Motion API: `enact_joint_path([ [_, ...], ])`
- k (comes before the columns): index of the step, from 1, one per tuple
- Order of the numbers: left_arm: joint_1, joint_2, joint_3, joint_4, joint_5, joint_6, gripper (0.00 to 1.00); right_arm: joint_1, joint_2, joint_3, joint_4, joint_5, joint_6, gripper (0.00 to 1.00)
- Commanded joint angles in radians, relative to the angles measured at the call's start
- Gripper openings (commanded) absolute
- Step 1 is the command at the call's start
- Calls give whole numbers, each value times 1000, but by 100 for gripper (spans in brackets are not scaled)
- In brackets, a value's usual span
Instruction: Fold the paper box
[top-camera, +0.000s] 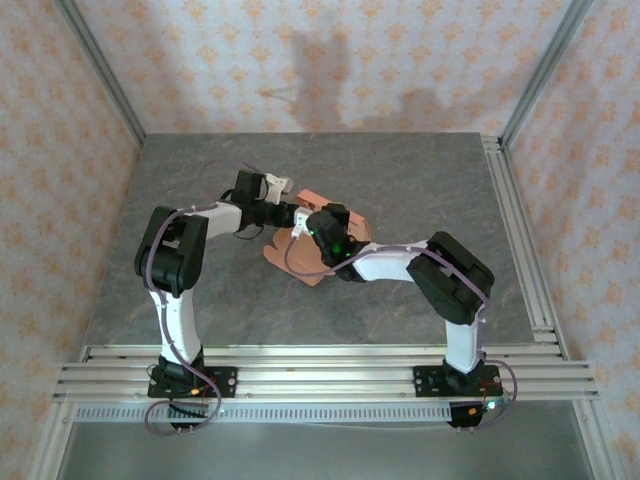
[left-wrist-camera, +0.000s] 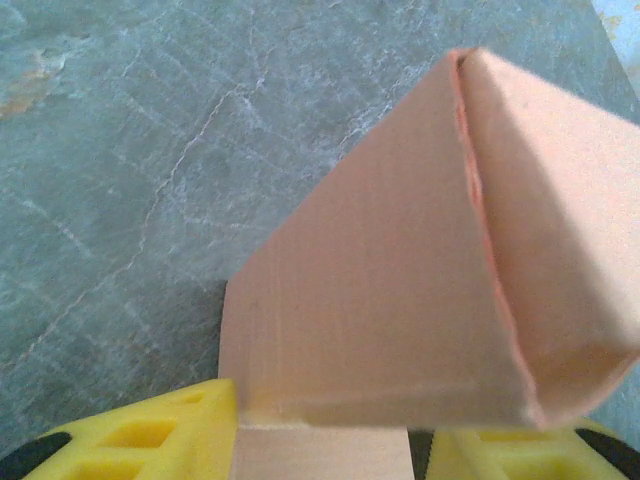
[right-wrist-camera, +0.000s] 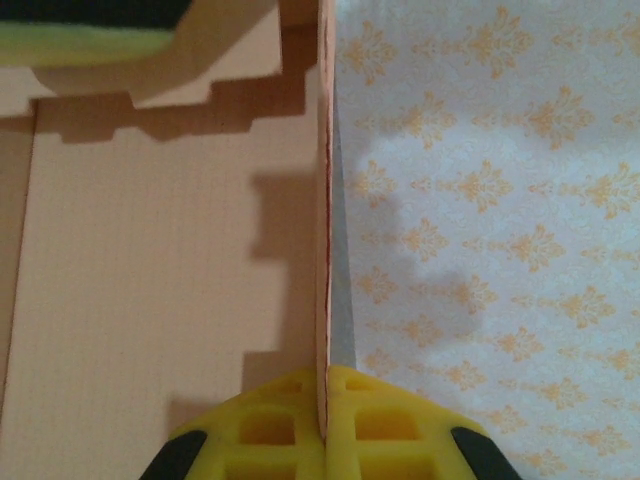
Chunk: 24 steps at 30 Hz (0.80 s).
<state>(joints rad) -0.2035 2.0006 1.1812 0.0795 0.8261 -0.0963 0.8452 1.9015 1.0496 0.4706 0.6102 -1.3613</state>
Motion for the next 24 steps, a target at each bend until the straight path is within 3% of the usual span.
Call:
enact_joint_path([
  [1,-11,17,36,8,-15,19,48,12,2,36,-59,-10,41,0],
  [11,-28,10,28,47,-43,-4,45,15,5,56,-96,-19,74,0],
  [14,-37,13,29,55,-56,-15,38,14,4,56,-100,-20,76,0],
  [21,-59,7,26,60,-125,-30,33,20,6,56,-107,-20,97,0],
  [24,-61,4,15,83,-174,-53,38,21,-1,62,-123,-28,120,0],
])
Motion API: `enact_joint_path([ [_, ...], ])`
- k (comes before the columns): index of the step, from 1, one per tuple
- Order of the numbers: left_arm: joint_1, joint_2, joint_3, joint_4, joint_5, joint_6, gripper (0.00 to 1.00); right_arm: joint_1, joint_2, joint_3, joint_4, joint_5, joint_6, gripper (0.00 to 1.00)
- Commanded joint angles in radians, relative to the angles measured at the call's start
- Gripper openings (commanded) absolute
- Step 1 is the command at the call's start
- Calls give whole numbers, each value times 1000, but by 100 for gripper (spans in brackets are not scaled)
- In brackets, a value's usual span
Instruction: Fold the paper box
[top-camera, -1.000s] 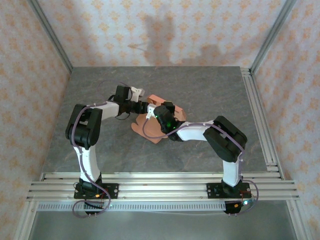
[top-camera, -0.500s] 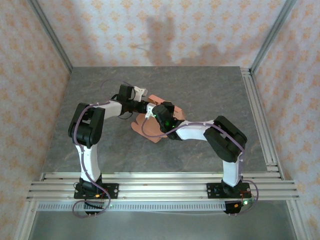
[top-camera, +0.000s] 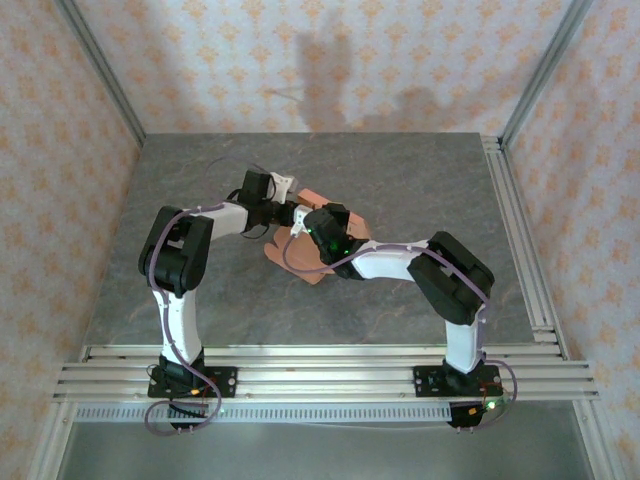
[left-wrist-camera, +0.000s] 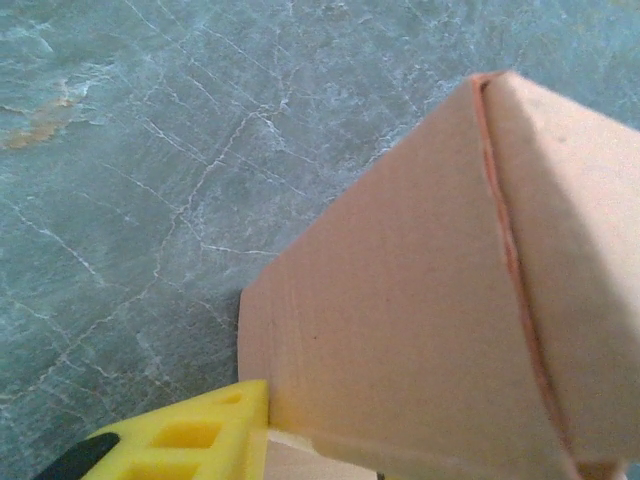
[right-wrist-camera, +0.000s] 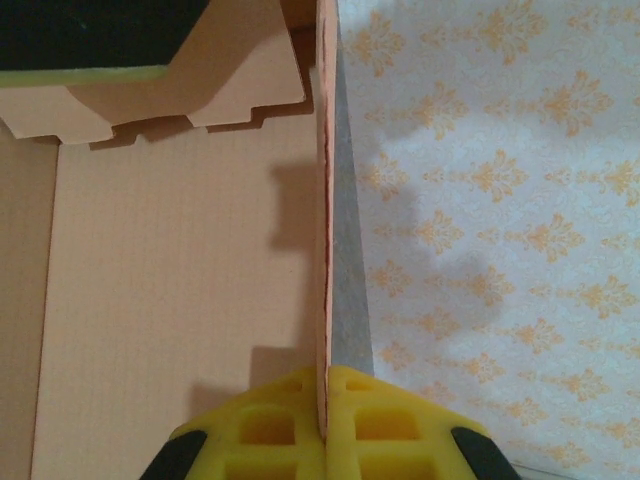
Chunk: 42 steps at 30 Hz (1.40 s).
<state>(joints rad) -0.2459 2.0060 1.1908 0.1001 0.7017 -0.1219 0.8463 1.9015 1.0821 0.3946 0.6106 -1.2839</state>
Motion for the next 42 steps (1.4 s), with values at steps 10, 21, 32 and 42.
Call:
enact_joint_path([
  [10,-23,4,-2,110,-79,-80,33,22,-6,37,-100,-43,93,0],
  [21,-24,-16,-26,95,-97,-52,18,22,-11,45,-112,-47,147,8],
  [32,-24,-24,-9,26,-130,-5,13,18,-196,30,-287,-262,517,69],
  [42,-25,-41,33,-33,-158,24,14,-52,-446,-91,-221,-611,1003,82],
])
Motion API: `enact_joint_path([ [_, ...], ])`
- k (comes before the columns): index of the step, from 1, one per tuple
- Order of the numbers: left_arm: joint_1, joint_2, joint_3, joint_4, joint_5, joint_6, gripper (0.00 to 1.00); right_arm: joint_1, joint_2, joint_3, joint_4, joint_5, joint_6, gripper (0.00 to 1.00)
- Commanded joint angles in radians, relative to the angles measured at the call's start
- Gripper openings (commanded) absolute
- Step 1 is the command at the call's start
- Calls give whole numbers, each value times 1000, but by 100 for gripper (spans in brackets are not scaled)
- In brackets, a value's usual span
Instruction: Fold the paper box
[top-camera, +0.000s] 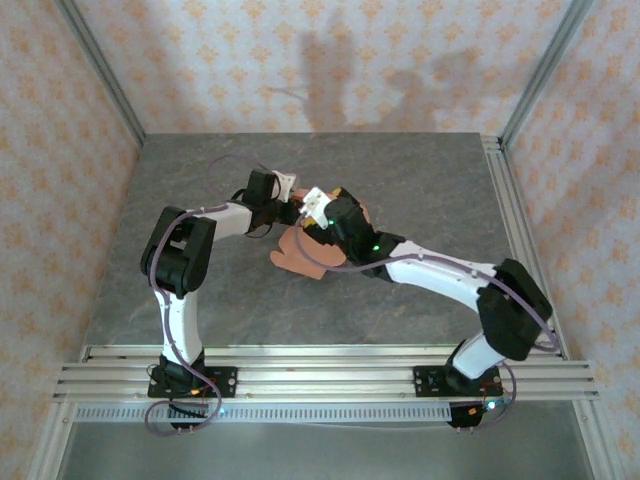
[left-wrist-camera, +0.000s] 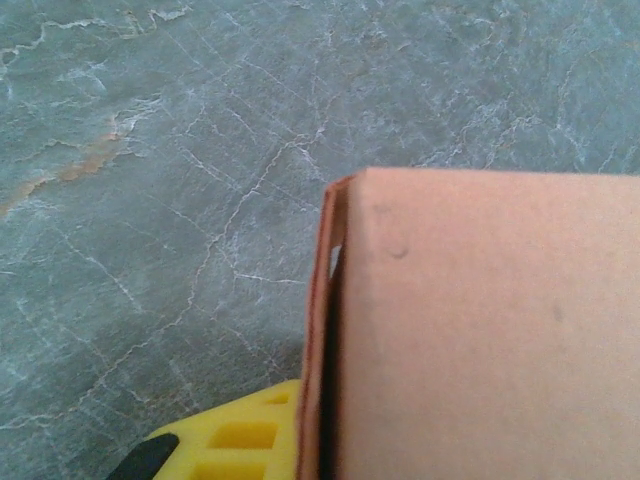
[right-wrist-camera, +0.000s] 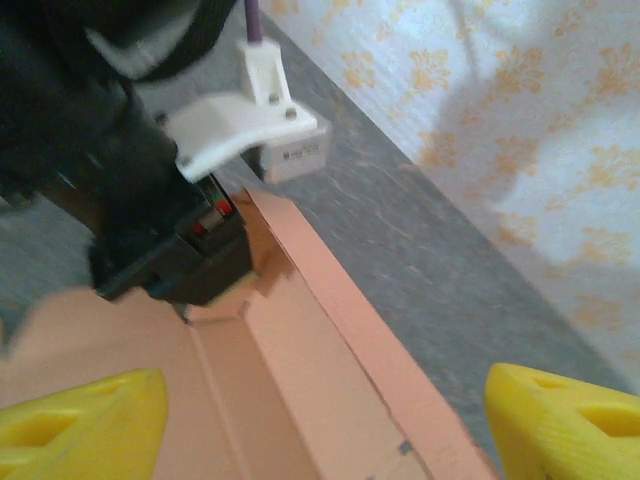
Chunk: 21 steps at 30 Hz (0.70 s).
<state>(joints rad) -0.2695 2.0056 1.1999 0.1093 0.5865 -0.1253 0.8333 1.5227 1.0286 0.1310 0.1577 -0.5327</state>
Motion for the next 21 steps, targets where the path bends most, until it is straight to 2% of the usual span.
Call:
enact_joint_path([
  [1,-2,-46,21,-41,-57,26,14,-61,-88,-42,53,-191,326,80],
  [6,-28,-79,6,-53,-142,64,11,-180,-115,-13,-3,-213,584,76],
  [10,-77,-118,-3,-88,-257,145,8,-267,-59,80,-156,-290,687,75],
  [12,-106,-131,3,-119,-343,172,5,-294,-25,110,-191,-314,710,75],
  [15,-146,-142,-2,-135,-409,212,5,-340,27,127,-191,-363,754,73],
  [19,-169,-140,-23,-132,-425,220,5,-377,98,145,-163,-522,754,71],
  [21,-174,-137,-35,-119,-425,210,5,-379,139,175,-205,-544,717,71],
])
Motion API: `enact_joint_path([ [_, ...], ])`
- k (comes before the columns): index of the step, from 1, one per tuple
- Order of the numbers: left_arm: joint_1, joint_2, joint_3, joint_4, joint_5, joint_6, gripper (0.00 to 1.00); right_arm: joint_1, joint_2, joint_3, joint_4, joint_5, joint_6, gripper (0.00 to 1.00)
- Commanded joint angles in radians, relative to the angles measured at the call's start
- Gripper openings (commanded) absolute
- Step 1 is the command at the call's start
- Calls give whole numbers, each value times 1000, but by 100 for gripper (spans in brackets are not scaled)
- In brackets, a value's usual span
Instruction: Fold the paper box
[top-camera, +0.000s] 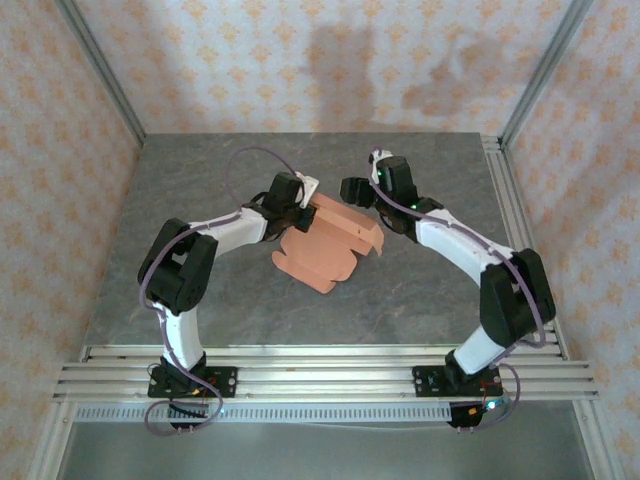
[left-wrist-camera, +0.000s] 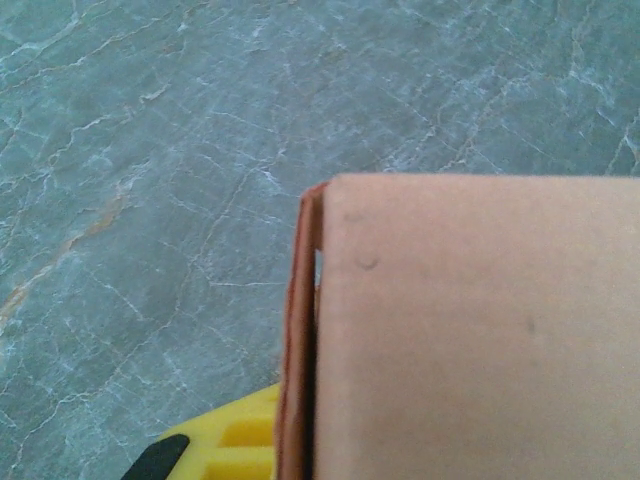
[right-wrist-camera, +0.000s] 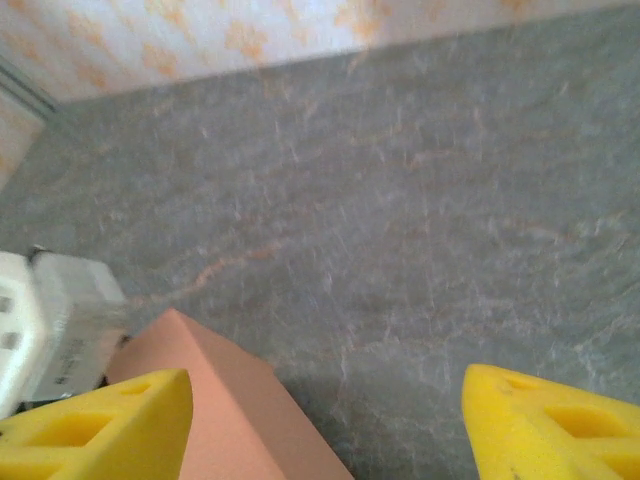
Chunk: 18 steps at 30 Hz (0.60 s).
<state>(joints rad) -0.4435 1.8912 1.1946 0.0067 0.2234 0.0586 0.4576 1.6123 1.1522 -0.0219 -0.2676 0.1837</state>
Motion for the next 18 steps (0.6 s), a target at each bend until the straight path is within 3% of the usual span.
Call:
enact_joint_path([
  [1,-1,-18,-35,-9,-57,20,5,-3,64,53,-56,-131,-17,71],
  [6,-4,3,-50,12,-24,-6,5,-4,106,20,-2,-225,-82,70],
  [15,-7,12,-67,47,7,-40,7,-5,227,81,-19,-374,-61,69],
  [18,-8,12,-82,72,20,-57,10,-4,245,86,-30,-371,-68,69],
])
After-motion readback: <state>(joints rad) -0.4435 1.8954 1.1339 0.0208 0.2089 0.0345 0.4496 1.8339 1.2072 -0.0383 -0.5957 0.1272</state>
